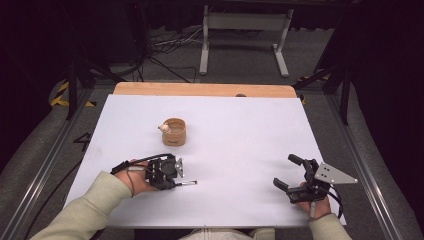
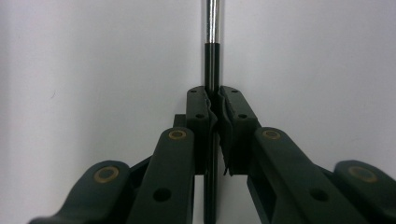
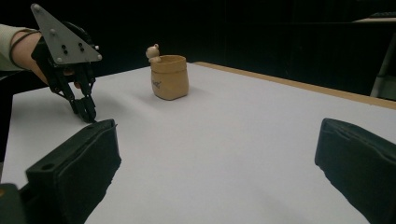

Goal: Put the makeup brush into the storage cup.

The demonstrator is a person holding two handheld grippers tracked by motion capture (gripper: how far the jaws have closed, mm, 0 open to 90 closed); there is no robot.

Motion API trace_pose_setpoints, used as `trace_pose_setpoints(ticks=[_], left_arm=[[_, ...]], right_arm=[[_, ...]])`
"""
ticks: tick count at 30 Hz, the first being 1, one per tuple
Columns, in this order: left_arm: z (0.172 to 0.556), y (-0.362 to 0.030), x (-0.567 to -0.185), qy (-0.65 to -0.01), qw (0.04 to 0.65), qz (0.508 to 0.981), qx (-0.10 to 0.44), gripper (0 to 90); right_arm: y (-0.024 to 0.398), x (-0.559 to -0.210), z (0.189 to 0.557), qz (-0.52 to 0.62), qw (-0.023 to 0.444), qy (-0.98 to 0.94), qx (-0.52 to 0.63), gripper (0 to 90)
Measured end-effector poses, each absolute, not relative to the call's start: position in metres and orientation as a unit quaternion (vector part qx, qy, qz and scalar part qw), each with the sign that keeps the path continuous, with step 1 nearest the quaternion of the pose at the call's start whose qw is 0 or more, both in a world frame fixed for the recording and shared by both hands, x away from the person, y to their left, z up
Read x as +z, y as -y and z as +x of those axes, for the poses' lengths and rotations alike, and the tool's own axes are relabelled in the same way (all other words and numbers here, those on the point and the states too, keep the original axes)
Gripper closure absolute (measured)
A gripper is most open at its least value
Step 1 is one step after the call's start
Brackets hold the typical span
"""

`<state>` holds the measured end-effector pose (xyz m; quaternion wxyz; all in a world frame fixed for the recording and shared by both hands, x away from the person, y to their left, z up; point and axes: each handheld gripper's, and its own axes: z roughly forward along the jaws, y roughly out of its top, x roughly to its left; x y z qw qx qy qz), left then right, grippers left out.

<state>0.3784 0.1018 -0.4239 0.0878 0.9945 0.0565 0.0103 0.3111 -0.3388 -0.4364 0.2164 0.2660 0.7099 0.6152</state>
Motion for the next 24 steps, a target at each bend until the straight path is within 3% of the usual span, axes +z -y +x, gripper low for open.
trace_pose_setpoints(ticks=[24], left_arm=[[0.377, -0.11, -0.398, -0.087, 0.209, 0.974, 0.021, 82.8]], right_arm=[[0.34, -0.436, 0.311, 0.267, 0.22, -0.708, 0.616, 0.2]])
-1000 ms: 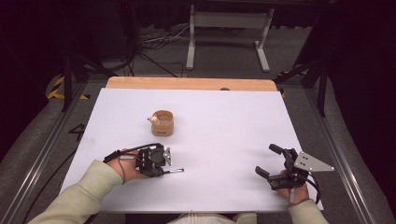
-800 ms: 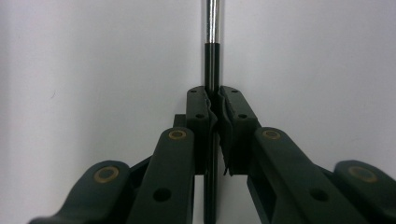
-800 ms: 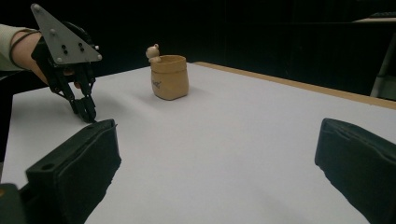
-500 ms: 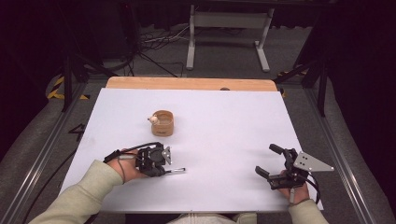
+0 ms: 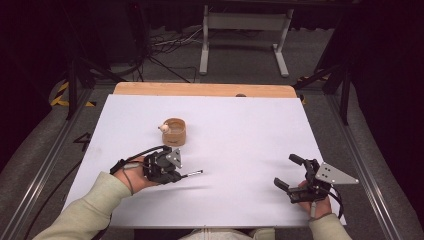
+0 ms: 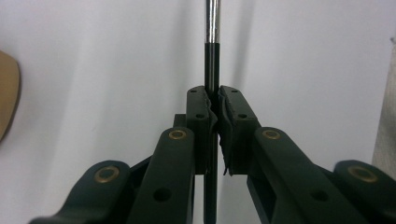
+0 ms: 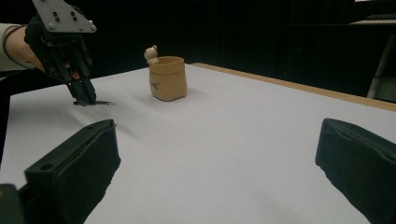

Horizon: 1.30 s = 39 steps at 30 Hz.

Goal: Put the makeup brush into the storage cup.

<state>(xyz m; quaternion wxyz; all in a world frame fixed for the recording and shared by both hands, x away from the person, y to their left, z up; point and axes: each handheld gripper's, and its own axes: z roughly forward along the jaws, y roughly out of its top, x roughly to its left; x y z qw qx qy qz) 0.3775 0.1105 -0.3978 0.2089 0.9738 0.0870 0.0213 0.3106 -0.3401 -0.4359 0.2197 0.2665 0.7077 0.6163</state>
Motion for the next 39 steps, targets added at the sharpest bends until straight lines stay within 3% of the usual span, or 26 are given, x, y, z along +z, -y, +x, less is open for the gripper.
trace_pose_setpoints(ticks=[14, 39], left_arm=[[0.369, -0.116, -0.381, -0.082, 0.296, 0.951, 0.045, 82.8], [0.372, -0.139, -0.364, -0.14, 0.468, 0.87, 0.066, 82.8]], right_arm=[[0.341, -0.436, 0.31, 0.273, 0.21, -0.698, 0.628, 0.2], [0.34, -0.436, 0.31, 0.269, 0.21, -0.699, 0.629, 0.2]])
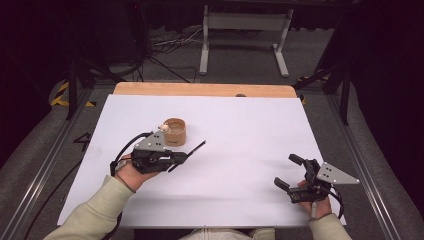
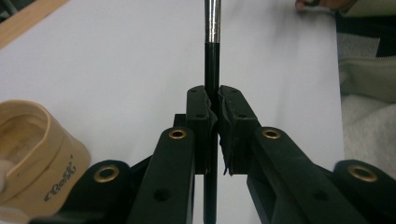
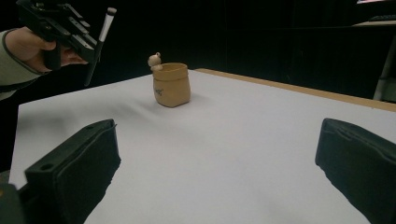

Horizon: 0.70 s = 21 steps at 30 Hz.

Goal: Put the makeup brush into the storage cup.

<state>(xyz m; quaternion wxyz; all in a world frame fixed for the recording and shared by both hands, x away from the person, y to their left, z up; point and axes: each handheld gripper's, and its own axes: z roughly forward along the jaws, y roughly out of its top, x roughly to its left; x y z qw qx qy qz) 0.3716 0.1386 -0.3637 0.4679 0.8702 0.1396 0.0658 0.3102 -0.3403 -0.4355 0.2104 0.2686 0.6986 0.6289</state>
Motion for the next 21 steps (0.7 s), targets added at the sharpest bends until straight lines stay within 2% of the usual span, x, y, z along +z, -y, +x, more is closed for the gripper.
trace_pose_setpoints(ticks=[16, 21], left_arm=[[0.3764, -0.1444, -0.3634, -0.162, 0.538, 0.824, 0.075, 82.8], [0.377, -0.1451, -0.3637, -0.165, 0.551, 0.812, 0.099, 82.8]], right_arm=[[0.3404, -0.4358, 0.3104, 0.269, 0.208, -0.698, 0.631, 0.2], [0.3404, -0.436, 0.3107, 0.269, 0.206, -0.698, 0.63, 0.2]])
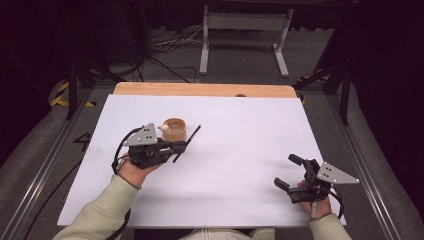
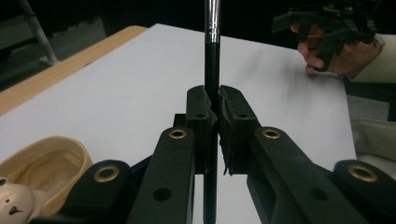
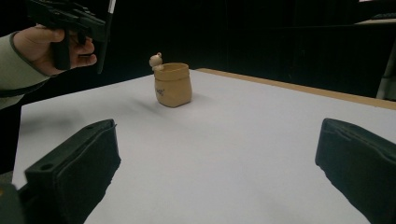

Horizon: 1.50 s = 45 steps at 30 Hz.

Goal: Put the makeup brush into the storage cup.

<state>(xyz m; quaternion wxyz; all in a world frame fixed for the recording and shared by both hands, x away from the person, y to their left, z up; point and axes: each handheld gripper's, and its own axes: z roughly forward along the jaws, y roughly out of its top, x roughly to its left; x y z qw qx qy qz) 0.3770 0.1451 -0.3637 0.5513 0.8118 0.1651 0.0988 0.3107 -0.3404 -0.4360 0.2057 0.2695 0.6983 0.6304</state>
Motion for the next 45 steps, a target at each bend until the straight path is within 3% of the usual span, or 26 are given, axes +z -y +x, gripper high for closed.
trace_pose_setpoints(ticks=[19, 45], left_arm=[[0.393, -0.151, -0.368, -0.208, 0.605, 0.759, 0.12, 82.9], [0.416, -0.145, -0.373, -0.293, 0.612, 0.711, 0.186, 83.0]], right_arm=[[0.34, -0.437, 0.311, 0.273, 0.2, -0.697, 0.632, 0.2], [0.342, -0.437, 0.311, 0.274, 0.197, -0.696, 0.633, 0.2]])
